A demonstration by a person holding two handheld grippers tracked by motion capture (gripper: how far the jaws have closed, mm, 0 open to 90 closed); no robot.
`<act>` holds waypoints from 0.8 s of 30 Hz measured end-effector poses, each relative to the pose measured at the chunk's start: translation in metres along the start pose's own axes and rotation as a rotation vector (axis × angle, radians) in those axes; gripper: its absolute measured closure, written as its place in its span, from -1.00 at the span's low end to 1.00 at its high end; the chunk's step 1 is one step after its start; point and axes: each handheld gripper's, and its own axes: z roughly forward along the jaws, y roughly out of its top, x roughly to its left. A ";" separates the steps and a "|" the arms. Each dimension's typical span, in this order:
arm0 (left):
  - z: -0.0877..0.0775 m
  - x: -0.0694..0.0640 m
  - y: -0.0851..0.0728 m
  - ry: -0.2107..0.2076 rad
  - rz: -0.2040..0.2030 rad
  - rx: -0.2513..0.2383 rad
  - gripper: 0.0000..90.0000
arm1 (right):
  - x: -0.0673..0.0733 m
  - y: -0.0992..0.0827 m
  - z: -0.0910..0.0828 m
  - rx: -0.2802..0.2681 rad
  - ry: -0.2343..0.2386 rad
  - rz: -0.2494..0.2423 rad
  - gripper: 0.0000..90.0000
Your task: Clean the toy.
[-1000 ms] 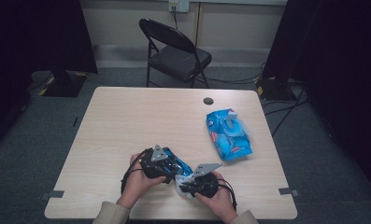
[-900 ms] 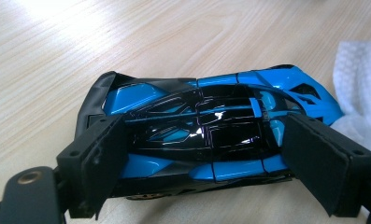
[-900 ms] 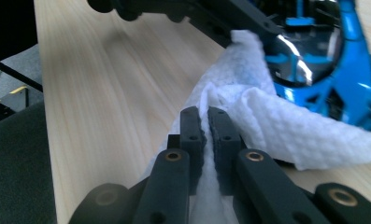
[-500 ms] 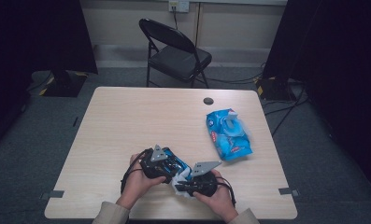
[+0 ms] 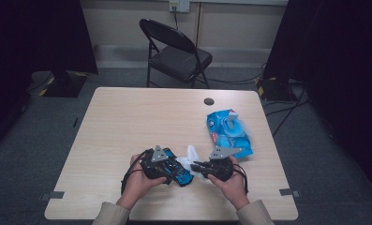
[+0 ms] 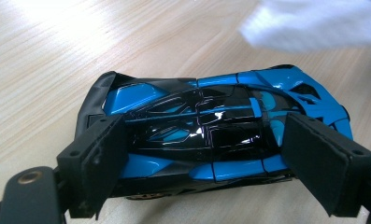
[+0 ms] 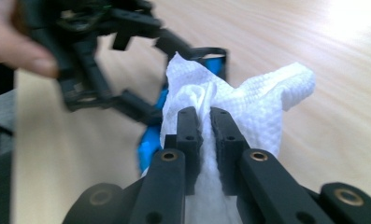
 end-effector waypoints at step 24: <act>0.000 0.000 0.000 -0.001 0.001 -0.001 -0.68 | -0.038 0.011 0.056 0.097 -0.137 -0.002 0.20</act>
